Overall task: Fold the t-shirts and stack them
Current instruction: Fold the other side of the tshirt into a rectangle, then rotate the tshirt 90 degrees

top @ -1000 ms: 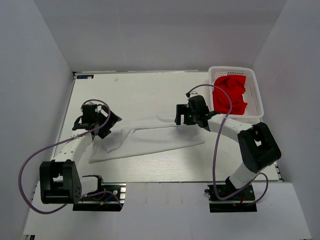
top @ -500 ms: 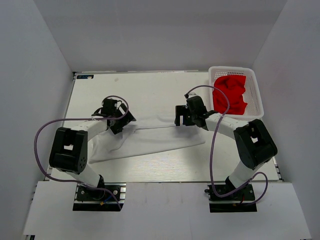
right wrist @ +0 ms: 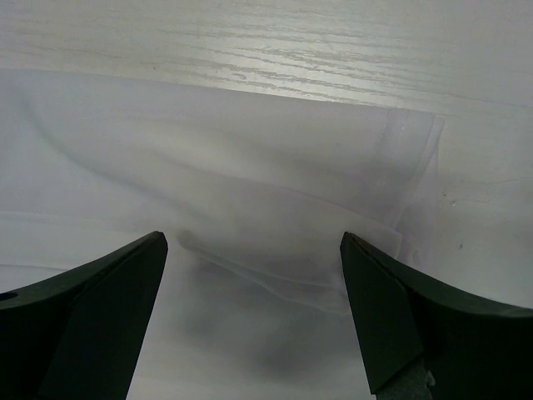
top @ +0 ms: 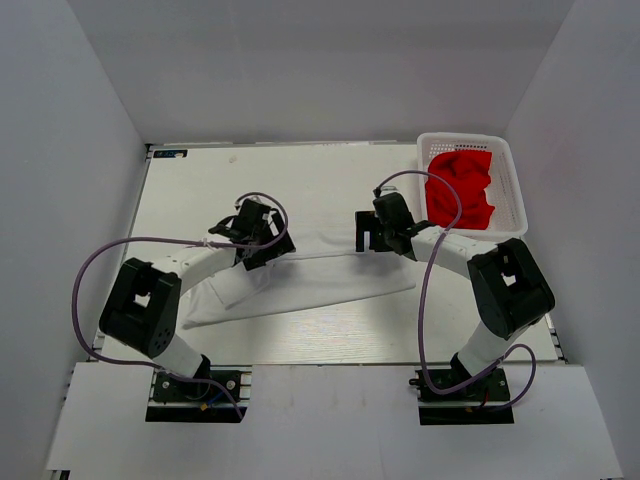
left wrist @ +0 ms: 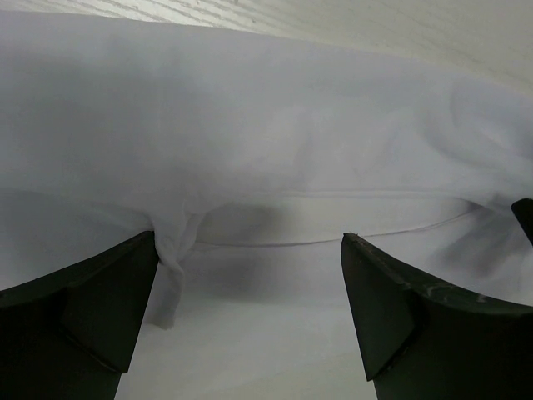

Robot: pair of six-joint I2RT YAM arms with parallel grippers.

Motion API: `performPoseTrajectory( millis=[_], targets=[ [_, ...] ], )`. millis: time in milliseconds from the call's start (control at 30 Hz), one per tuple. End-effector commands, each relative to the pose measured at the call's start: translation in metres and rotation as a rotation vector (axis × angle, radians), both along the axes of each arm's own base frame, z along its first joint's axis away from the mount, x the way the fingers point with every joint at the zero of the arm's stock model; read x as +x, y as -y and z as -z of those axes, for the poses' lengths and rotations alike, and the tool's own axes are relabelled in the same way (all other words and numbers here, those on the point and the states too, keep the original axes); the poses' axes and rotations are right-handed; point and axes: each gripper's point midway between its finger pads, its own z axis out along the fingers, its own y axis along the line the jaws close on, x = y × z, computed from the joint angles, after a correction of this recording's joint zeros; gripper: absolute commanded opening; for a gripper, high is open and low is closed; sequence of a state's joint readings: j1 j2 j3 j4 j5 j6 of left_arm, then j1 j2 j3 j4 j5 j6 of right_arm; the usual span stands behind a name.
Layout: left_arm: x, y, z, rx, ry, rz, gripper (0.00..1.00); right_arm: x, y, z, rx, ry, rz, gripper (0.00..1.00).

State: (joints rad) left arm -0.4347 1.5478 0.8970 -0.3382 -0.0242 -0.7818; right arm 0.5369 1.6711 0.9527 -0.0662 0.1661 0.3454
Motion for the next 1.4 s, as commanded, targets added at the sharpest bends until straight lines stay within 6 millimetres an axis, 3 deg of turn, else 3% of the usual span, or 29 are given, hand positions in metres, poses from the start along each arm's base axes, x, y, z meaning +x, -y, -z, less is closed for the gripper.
performPoseTrajectory(
  millis=[0,100,133,200,300,333,433,500,667,833,1000,1133,1233,1267,1300,1333,1367],
  targets=[
    [-0.002,0.012,-0.014,0.023,0.038,0.070,1.00,0.013,0.002,-0.019,0.010,0.063,0.033,0.90],
    [-0.004,0.011,-0.014,0.086,0.035,0.064,1.00,0.014,0.002,-0.021,0.003,0.068,0.033,0.90],
    [-0.003,-0.004,-0.014,0.160,0.030,0.021,1.00,0.016,0.003,-0.023,0.006,0.075,0.035,0.90],
    [-0.004,-0.016,-0.017,0.227,0.026,-0.021,1.00,0.016,0.003,-0.024,0.004,0.081,0.034,0.90],
    [-0.004,-0.051,-0.026,0.379,0.023,-0.149,1.00,0.019,0.002,-0.028,0.004,0.093,0.038,0.90],
    [-0.012,-0.073,-0.030,0.456,0.010,-0.242,1.00,0.019,0.003,-0.029,0.005,0.095,0.040,0.90],
    [-0.026,-0.111,-0.034,0.553,-0.029,-0.420,1.00,0.019,0.000,-0.030,0.009,0.101,0.033,0.90],
    [-0.034,-0.126,-0.035,0.576,-0.052,-0.512,1.00,0.020,-0.002,-0.030,0.020,0.098,0.021,0.90],
    [-0.028,-0.125,-0.011,0.474,-0.125,-0.538,1.00,0.022,-0.018,-0.023,0.051,0.072,-0.031,0.90],
    [-0.037,-0.135,0.020,0.394,-0.221,-0.537,1.00,0.028,-0.022,-0.012,0.059,0.049,-0.025,0.90],
    [-0.039,-0.132,0.059,0.314,-0.318,-0.486,1.00,0.022,-0.003,0.014,-0.009,-0.021,0.058,0.90],
    [-0.037,-0.142,0.085,0.328,-0.427,-0.499,1.00,0.001,0.020,0.030,-0.064,-0.075,0.121,0.90],
    [-0.008,-0.153,0.083,0.325,-0.429,-0.522,1.00,-0.024,0.019,0.032,-0.021,-0.115,0.077,0.90],
    [0.000,-0.161,0.091,0.351,-0.453,-0.532,1.00,-0.042,0.017,0.038,0.001,-0.149,0.045,0.90],
    [0.039,-0.161,0.075,0.348,-0.376,-0.534,1.00,-0.052,0.007,0.032,0.049,-0.160,-0.008,0.90],
    [0.057,-0.166,0.072,0.362,-0.358,-0.526,1.00,-0.059,-0.002,0.027,0.083,-0.148,-0.058,0.90],
    [0.101,-0.166,0.064,0.369,-0.288,-0.512,1.00,-0.086,-0.008,0.040,0.123,-0.211,-0.128,0.90]
  ],
)
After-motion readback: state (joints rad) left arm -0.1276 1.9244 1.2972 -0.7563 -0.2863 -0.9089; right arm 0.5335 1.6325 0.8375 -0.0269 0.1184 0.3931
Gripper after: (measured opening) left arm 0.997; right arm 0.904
